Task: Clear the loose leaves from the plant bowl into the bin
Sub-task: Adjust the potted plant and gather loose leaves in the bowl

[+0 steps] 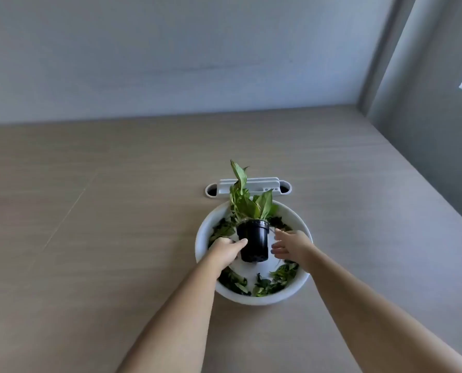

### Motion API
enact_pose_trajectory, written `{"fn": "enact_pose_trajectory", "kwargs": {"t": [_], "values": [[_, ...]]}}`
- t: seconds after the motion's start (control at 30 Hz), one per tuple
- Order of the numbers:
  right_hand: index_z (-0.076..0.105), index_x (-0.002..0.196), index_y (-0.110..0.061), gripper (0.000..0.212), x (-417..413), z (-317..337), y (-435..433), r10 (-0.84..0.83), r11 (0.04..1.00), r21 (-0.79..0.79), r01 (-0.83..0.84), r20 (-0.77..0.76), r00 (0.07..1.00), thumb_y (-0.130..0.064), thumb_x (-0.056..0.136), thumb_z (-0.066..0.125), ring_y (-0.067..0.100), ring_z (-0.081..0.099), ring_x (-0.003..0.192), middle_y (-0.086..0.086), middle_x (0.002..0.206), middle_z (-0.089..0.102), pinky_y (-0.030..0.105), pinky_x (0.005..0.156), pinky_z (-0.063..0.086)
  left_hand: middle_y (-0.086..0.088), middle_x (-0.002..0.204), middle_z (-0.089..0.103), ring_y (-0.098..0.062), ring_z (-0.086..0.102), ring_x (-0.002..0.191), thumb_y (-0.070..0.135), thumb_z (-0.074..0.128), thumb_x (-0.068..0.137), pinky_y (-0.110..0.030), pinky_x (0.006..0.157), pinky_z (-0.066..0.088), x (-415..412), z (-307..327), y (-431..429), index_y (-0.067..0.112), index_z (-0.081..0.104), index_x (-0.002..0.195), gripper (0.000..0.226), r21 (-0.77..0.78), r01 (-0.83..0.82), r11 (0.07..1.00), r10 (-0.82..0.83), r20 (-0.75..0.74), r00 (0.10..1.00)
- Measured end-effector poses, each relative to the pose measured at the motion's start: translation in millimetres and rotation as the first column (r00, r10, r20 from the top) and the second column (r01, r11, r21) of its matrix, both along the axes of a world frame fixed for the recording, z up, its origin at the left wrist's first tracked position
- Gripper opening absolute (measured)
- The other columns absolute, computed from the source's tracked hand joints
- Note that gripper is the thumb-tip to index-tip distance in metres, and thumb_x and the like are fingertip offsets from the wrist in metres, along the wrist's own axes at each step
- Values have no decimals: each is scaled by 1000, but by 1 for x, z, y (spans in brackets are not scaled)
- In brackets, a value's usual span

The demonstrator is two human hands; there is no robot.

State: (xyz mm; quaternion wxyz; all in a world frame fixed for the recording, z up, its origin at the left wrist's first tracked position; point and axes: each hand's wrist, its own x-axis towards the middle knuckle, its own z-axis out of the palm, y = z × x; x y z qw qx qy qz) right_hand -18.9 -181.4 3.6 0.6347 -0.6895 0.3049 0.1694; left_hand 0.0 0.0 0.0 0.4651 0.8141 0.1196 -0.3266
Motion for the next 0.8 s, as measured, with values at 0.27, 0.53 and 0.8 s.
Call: {"fn": "enact_pose_trajectory", "kwargs": {"t": [0.27, 0.53, 0.8], "values": [[63, 109, 2, 38, 8, -18, 5, 106, 994, -25, -105, 6, 994, -29, 87, 65, 26, 68, 93, 18, 104, 69, 29, 80, 57, 0, 102, 59, -20, 54, 100, 41, 67, 84, -35, 97, 44, 11, -24, -9, 6, 63, 117, 48, -153, -170, 974, 174, 18, 985], [58, 120, -3, 46, 16, -5, -2, 156, 985, -99, -142, 157, 975, -23, 81, 73, 24, 65, 103, 14, 115, 65, 28, 77, 55, 0, 110, 68, -22, 62, 108, 35, 70, 83, -38, 102, 49, 15, -9, -10, 14, 63, 120, 43, -236, -186, 954, 212, 90, 973], [57, 113, -15, 47, 13, -11, -1, 160, 983, -134, -128, 266, 951, 7, 74, 71, 32, 64, 105, 15, 122, 62, 40, 88, 53, 0, 116, 67, -18, 60, 106, 13, 74, 80, -33, 95, 44, 12, -8, -14, 21, 59, 125, 48, -232, -145, 962, 205, 261, 943]]}}
